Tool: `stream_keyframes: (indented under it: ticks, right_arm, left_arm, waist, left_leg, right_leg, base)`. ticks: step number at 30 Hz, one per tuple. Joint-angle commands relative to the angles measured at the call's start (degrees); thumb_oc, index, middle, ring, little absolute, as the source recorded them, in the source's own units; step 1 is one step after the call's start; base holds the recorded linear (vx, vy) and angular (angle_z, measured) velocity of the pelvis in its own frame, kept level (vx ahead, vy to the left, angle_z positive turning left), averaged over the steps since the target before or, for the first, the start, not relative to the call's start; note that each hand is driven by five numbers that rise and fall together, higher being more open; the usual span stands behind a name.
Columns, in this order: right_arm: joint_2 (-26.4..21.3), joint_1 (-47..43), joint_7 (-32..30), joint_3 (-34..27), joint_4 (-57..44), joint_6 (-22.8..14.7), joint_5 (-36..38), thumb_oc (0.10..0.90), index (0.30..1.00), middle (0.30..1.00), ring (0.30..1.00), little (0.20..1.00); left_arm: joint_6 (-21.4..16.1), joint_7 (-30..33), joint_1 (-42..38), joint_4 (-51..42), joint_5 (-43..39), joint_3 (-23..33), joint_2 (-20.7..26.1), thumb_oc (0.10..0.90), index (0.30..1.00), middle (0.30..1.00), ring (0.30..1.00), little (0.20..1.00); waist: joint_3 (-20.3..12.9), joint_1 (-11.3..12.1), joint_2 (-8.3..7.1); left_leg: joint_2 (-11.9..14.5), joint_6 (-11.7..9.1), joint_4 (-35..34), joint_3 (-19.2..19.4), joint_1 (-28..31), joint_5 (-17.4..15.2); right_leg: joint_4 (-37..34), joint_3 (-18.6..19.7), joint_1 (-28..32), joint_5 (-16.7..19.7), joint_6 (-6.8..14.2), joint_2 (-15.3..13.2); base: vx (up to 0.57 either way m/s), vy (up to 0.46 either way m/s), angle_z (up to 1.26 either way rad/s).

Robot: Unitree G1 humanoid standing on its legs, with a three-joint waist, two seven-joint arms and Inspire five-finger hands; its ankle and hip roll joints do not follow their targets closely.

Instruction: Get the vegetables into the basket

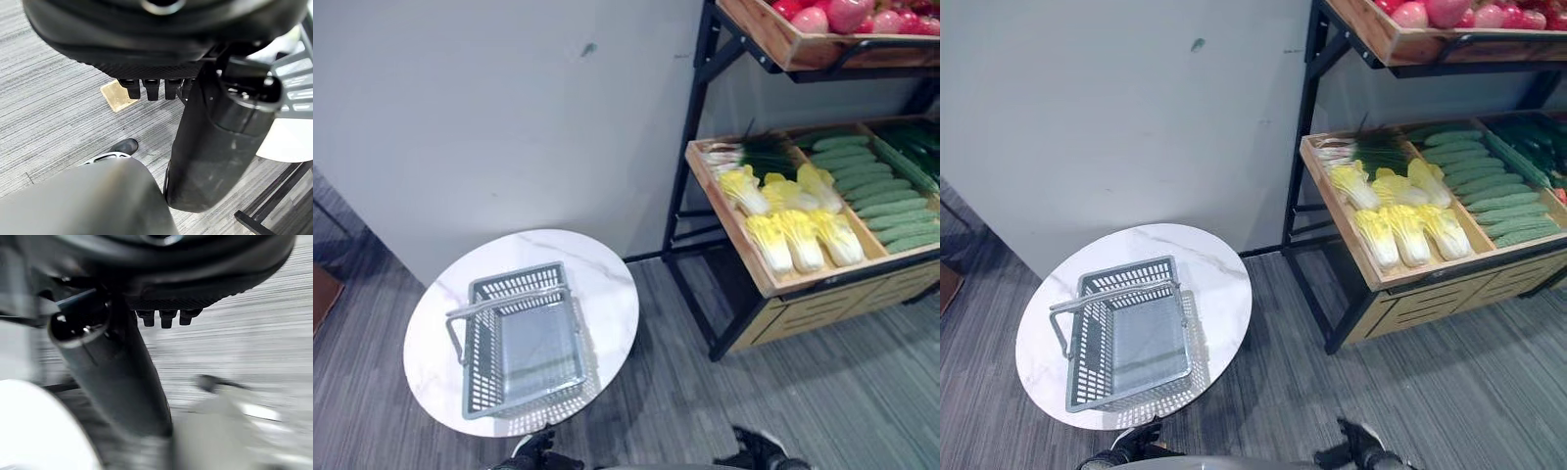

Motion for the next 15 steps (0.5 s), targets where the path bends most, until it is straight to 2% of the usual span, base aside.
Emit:
stream_keyframes:
  ticks: [1, 5, 7, 8, 9, 13, 15]
  right_arm:
    - [-1.97, -7.69, -1.89, -4.32, -8.62, -5.88, -0.79, 0.9, 1.0, 1.0, 1.0, 1.0]
    - [-5.49, -10.26, -0.86, -4.94, -18.16, -6.36, -1.74, 0.9, 1.0, 1.0, 1.0, 1.0]
    - [-9.45, -14.44, -0.25, -4.61, -24.77, -6.5, -2.35, 0.9, 1.0, 1.0, 1.0, 1.0]
    - [-9.45, -14.45, -0.25, -4.61, -24.78, -6.5, -2.35, 0.9, 1.0, 1.0, 1.0, 1.0]
    - [-12.04, -21.27, 1.32, -2.24, -31.32, -6.86, -1.45, 0.9, 1.0, 1.0, 1.0, 1.0]
    - [-11.04, -26.34, 1.56, 0.8, -32.56, -6.66, 0.41, 0.9, 1.0, 1.0, 1.0, 1.0]
    - [-7.46, -32.25, 2.54, 5.78, -30.85, -6.25, 4.8, 0.9, 1.0, 1.0, 1.0, 1.0]
  left_arm:
    - [0.36, 0.28, -1.0, 3.74, 2.49, -0.87, 0.43, 0.9, 1.0, 1.0, 1.0, 1.0]
    - [0.66, 0.1, -1.4, 4.0, 3.47, -0.52, 0.28, 0.9, 1.0, 1.0, 1.0, 1.0]
    - [0.86, -0.08, -1.65, 3.83, 3.85, -0.57, 0.56, 0.9, 1.0, 1.0, 1.0, 1.0]
    - [0.86, -0.08, -1.66, 3.83, 3.85, -0.57, 0.56, 0.9, 1.0, 1.0, 1.0, 1.0]
    - [0.96, -0.24, -1.59, 3.47, 3.36, -0.79, 0.6, 0.9, 1.0, 1.0, 1.0, 1.0]
    - [1.28, -0.11, -1.71, 3.57, 2.78, -0.87, 0.47, 0.9, 1.0, 1.0, 1.0, 1.0]
    - [1.51, 0.39, -1.74, 3.72, 1.69, -1.08, 0.26, 0.9, 1.0, 1.0, 1.0, 1.0]
  waist:
    - [2.52, 0.65, -0.79]
    - [2.06, 0.9, -0.92]
    - [1.71, 1.48, -1.26]
    - [1.74, 1.47, -1.25]
    - [1.49, 2.5, -1.77]
    - [1.5, 3.41, -2.28]
    - [1.6, 4.79, -3.05]
  left_leg:
    - [-0.86, -1.77, 0.36, 3.12, 4.98, -6.74]
    - [-0.85, -1.76, 0.36, 3.19, 5.26, -6.8]
    - [-0.9, -1.72, 0.36, 2.93, 5.34, -6.74]
    - [-0.9, -1.72, 0.36, 2.92, 5.35, -6.74]
    - [-0.89, -1.57, 0.36, 2.58, 5.21, -6.74]
    - [-0.94, -1.47, 0.36, 2.21, 5.21, -6.77]
    - [-0.94, -1.37, 0.36, 1.61, 5.13, -6.74]
  right_leg:
    - [-1.1, 2.36, -0.93, 1.2, 4.97, -1.1]
    - [-1.22, 2.06, -0.66, 1.21, 5.05, -1.16]
    - [-1.39, 1.65, -0.41, 1.2, 5.13, -1.24]
    - [-1.4, 1.64, -0.4, 1.2, 5.13, -1.25]
    - [-1.63, 1.11, -0.28, 1.4, 5.14, -1.38]
    - [-1.57, 0.53, -0.1, 1.39, 5.16, -1.49]
    - [-1.63, -0.03, 0.13, 1.44, 5.07, -1.57]
  base:
    - [0.0, 0.014, -0.2]
    - [0.0, 0.005, -0.07]
    - [0.0, 0.0, 0.0]
    - [-0.01, 0.021, 0.06]
    - [-0.01, 0.017, 0.03]
    - [0.0, 0.018, 0.08]
    - [0.0, 0.036, 0.08]
